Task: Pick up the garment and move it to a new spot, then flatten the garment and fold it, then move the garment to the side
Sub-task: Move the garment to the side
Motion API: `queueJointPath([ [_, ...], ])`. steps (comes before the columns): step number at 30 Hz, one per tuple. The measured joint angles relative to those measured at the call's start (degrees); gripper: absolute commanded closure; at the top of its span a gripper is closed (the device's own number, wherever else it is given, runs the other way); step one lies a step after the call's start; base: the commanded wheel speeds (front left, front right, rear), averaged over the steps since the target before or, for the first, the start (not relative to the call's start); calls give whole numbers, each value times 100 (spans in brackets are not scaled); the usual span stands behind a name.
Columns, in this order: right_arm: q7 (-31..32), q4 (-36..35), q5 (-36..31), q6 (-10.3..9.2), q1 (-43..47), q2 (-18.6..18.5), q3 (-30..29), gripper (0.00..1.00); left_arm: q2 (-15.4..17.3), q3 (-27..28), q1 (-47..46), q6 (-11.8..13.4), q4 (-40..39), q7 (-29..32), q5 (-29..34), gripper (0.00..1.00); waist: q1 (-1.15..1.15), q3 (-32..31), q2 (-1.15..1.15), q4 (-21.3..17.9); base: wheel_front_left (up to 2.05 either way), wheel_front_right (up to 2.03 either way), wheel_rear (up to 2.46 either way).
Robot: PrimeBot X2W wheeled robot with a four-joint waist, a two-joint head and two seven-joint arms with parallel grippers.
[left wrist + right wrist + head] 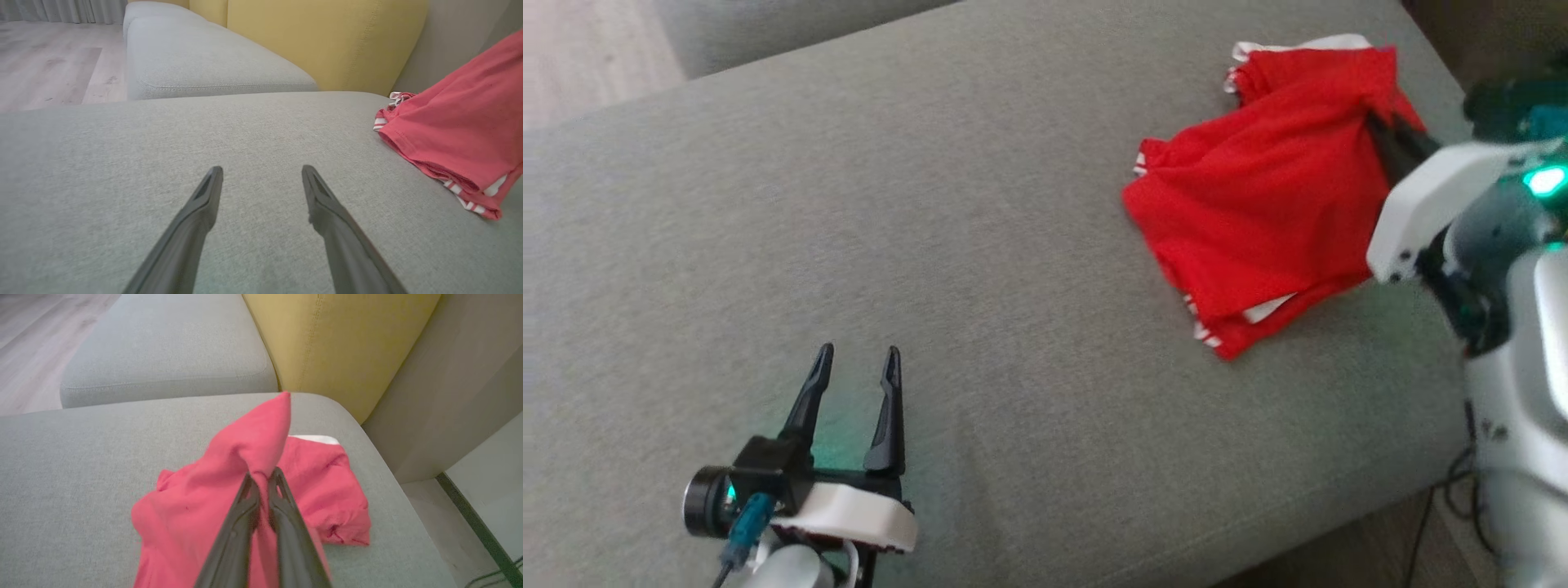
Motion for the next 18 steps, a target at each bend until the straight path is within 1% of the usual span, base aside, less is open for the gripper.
queueJointPath([
  [6, 168, 645, 11, 0, -723, -179, -221, 100, -43, -63, 25, -4, 67, -8, -15, 0, 0, -86, 0, 333, 0, 0, 0],
  [8, 201, 826, -7, 0, -888, -341, -334, 100, -49, -76, 25, -13, 64, -9, -14, 0, 0, -83, 0, 432, 0, 0, 0],
  [12, 226, 1122, -115, 0, -1085, -788, -644, 100, -49, -93, 22, -12, 30, -5, -11, 0, 0, 4, 0, 594, 0, 0, 0],
  [13, 221, 1168, -137, 0, -1117, -876, -744, 100, -47, -97, 21, -11, 7, 0, -1, 0, 0, 45, 0, 625, 0, 0, 0],
  [14, 152, 1271, -255, 0, -1196, -999, -969, 100, -37, -103, 12, 0, -48, 16, 8, 0, 0, 143, 0, 682, 0, 0, 0],
  [15, 55, 1312, -323, 0, -1238, -1020, -1095, 100, -25, -104, 9, 8, -81, 52, 23, 0, 0, 200, 0, 707, 0, 0, 0],
  [16, -59, 1369, -404, 0, -1292, -1018, -1220, 74, -7, -107, 4, 9, -100, 74, 47, 0, 0, 256, 0, 730, 0, 0, 0],
  [17, -179, 1433, -500, 0, -1344, -1017, -1319, 34, 18, -108, -4, 13, -119, 101, 66, 0, 0, 315, 0, 752, 0, 0, 0],
  [18, -314, 1485, -606, 0, -1386, -1011, -1397, 0, 46, -109, -16, 14, -133, 125, 70, 0, 0, 370, 0, 771, 0, 0, 0],
])
